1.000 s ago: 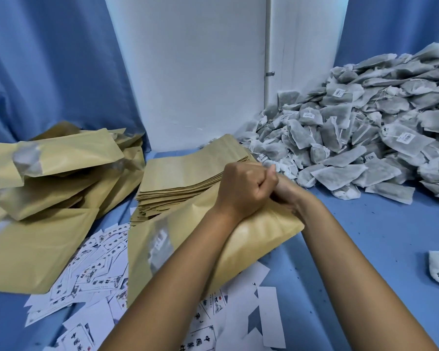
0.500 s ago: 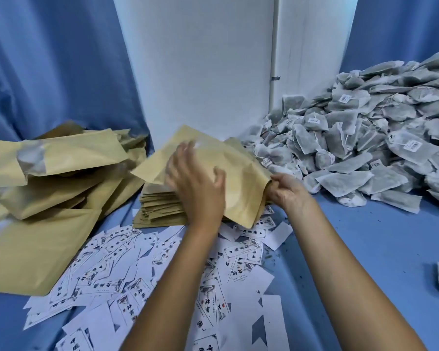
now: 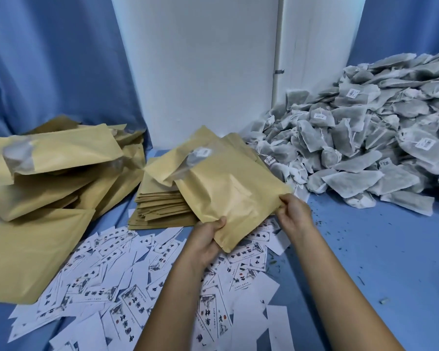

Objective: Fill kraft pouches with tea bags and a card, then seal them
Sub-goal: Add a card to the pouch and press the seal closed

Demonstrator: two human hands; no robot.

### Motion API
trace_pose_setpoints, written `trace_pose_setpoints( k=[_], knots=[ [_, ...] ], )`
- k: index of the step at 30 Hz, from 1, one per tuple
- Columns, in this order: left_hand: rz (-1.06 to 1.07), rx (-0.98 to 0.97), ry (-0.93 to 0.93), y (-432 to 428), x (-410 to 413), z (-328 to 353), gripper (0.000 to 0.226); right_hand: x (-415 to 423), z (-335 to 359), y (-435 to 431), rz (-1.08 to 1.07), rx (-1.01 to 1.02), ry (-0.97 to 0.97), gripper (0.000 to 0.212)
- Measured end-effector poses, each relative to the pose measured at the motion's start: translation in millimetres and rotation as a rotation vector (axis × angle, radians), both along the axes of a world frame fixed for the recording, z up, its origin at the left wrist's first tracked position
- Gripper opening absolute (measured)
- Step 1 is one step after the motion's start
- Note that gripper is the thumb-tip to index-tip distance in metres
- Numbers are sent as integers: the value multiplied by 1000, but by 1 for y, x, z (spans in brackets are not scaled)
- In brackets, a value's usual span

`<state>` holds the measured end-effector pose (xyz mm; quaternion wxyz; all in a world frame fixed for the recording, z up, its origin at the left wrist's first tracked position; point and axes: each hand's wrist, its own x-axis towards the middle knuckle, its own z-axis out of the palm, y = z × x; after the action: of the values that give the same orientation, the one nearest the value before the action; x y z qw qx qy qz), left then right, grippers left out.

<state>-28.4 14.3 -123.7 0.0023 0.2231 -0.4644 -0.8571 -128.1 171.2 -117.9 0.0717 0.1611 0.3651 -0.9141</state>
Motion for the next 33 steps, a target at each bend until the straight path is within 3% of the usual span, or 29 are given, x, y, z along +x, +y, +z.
trace_pose_setpoints(
  k=[7,15,18,21,26,30,33],
  knots=[
    [55,-127,-50,-6,1,-9,18,-2,-13,18,126,224,126,4],
    [21,-160,-13,-12,4,-14,20,4,-17,16,-4,264,89,5],
    [32,-136,-7,-12,5,-16,16,5,-13,19,68,220,93,7],
    [37,-113,14,-11,7,-17,16,5,-11,21,209,299,109,11],
    [47,-110,23,-10,7,-15,17,7,-16,14,112,344,167,5],
    [71,-78,14,-9,9,-14,16,10,-21,10,296,401,165,14],
    [75,-69,-5,-8,9,-15,17,11,-24,4,284,486,186,14]
  ],
)
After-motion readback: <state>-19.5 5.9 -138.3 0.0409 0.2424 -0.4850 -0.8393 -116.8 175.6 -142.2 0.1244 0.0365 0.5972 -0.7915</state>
